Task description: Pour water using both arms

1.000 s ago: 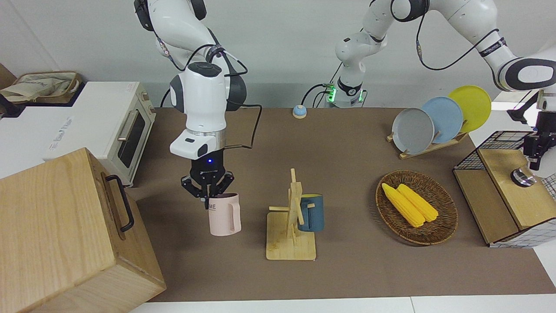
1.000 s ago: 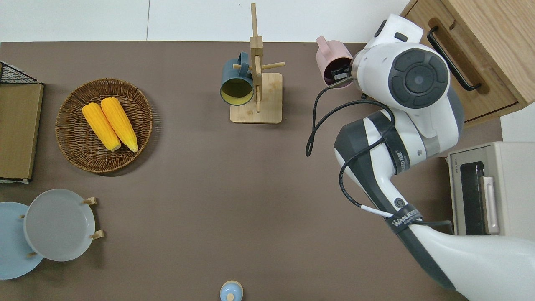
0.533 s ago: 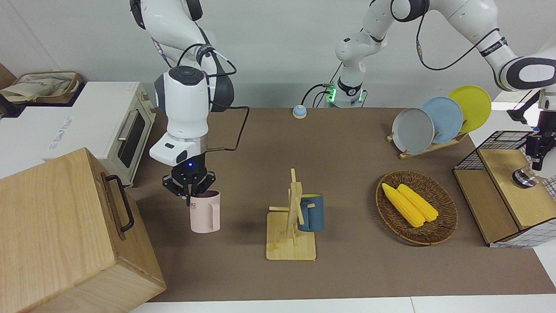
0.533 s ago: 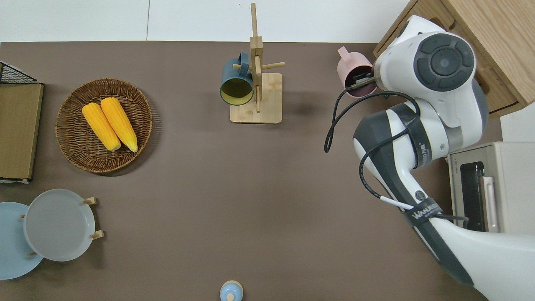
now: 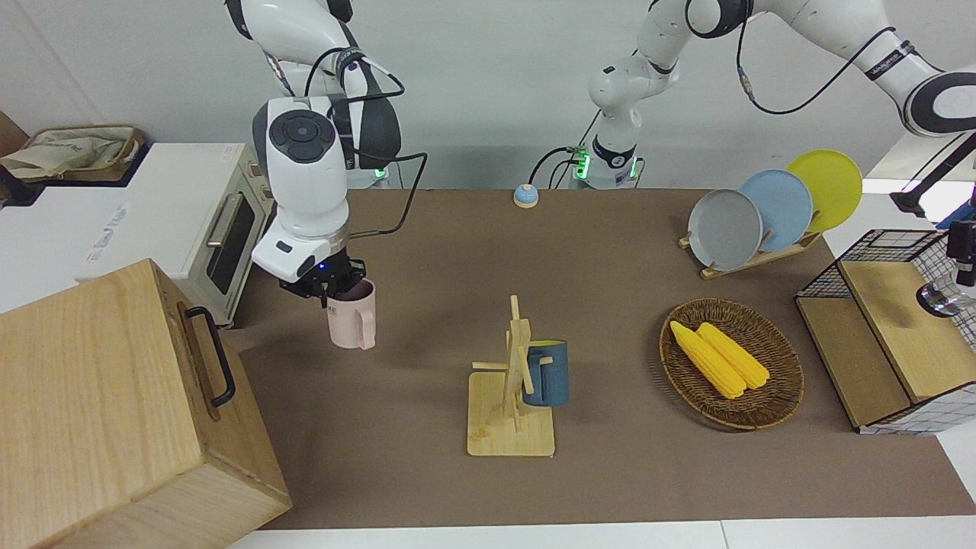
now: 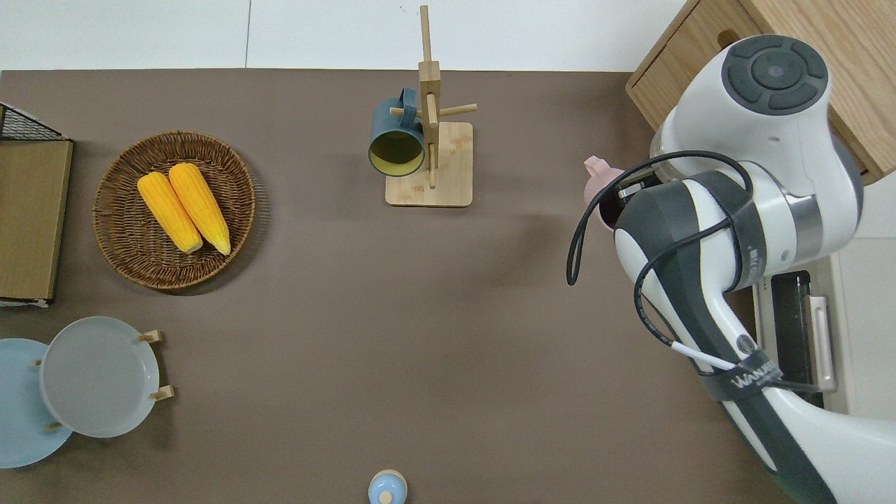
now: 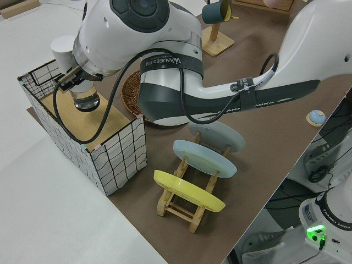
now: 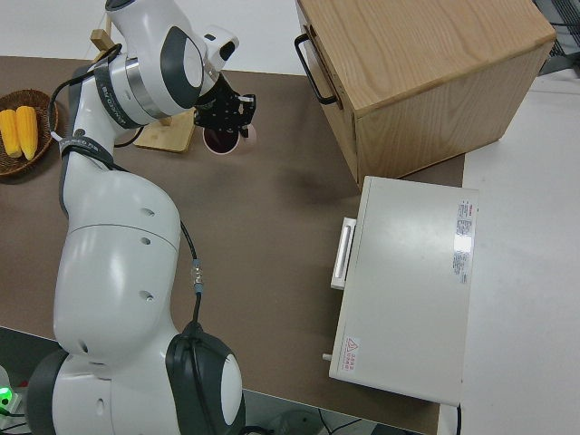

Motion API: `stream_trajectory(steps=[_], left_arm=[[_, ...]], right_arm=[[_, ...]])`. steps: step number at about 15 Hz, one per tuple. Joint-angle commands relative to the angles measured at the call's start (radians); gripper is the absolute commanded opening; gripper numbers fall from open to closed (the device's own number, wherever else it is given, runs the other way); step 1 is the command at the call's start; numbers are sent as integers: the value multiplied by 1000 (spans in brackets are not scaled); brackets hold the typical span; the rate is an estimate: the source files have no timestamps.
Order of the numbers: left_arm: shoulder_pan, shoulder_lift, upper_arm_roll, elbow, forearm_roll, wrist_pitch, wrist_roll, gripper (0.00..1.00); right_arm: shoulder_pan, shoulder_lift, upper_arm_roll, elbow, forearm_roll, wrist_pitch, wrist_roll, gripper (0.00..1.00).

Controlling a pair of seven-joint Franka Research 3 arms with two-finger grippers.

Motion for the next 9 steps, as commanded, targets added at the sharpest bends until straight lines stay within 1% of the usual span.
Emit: stream_trajectory(steps=[1, 2, 3, 4, 6, 7, 9], left_arm=[[-4, -31, 12, 46, 49, -72, -74, 0], [-4, -51, 8, 46, 57, -78, -86, 0], [-4, -62, 7, 46, 70, -84, -97, 0], [-4, -72, 4, 46, 81, -87, -106, 0], [-5, -88, 2, 42, 89, -88, -128, 0], [-7, -94, 1, 40, 106, -90, -143, 0], [-25, -108, -1, 33, 138, -93, -184, 0]], right_arm=[[-16, -91, 11, -136, 136, -75, 32, 0], [-11, -96, 11, -149, 165, -103, 86, 0], [-4, -97, 14, -150, 195, -129, 132, 0], [16, -96, 20, -150, 224, -144, 181, 0], [71, -93, 22, -152, 250, -149, 302, 0], [108, -87, 20, -150, 267, -143, 359, 0], [156, -70, 20, -146, 325, -132, 452, 0]])
